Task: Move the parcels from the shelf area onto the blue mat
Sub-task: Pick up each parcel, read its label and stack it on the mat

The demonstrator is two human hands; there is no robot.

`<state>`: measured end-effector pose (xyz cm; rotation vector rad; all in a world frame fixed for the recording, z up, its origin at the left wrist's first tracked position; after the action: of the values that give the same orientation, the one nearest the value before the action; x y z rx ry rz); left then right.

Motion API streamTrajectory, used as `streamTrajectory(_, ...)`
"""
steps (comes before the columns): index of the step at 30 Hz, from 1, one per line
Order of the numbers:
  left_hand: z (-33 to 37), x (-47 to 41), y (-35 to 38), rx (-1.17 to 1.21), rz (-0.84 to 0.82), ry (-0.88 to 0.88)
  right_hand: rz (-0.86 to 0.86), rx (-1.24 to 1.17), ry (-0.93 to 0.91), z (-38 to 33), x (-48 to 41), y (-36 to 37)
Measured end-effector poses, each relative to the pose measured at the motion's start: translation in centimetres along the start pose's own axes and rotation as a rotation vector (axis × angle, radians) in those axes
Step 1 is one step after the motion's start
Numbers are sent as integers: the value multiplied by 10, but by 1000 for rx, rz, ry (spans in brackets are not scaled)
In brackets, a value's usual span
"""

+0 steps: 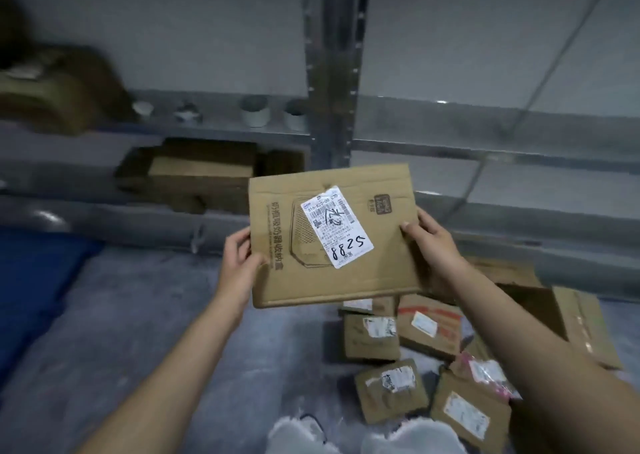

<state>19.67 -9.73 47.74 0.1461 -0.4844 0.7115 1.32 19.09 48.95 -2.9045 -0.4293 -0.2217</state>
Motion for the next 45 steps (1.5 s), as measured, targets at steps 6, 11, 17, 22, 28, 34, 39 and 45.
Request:
streamTrajectory(6, -37, 46, -174, 277, 360, -6, -354, 113, -109, -47, 15, 190)
streamTrajectory(11, -65, 68, -251, 467, 543, -28, -663, 241, -218, -68, 31, 304)
streamTrajectory(17, -78, 73, -343, 586, 751, -58, -892, 234, -289, -95, 31, 463)
streamTrajectory(22, -64, 42, -422, 622, 901, -31, -1048, 222, -349, -111, 15, 594)
streamTrajectory(28, -32, 1, -505, 683, 1070, -70, -1225, 179, -401, -141, -5, 732)
streamTrajectory(34, -17, -8, -596, 714, 1225, -74, -1369, 237, -428, -155, 15, 871)
streamTrajectory(39, -27, -6, -692, 675, 1330, -95, -1459, 252, -429, -154, 59, 999)
streamTrajectory(45, -41, -19, -846, 765, 1327, -65, -1415, 311, -378, -151, 111, 1150)
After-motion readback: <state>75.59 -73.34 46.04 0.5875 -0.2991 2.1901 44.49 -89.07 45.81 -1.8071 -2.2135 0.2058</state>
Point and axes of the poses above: each hand's wrist, its own x-axis away from the middle knuckle, its own y-axis out of the palm, z = x × y, the point moved 9 cm from there along -x, towards the middle knuckle, and after that the axes turned 11 degrees about -y, right-handed, at the moved point
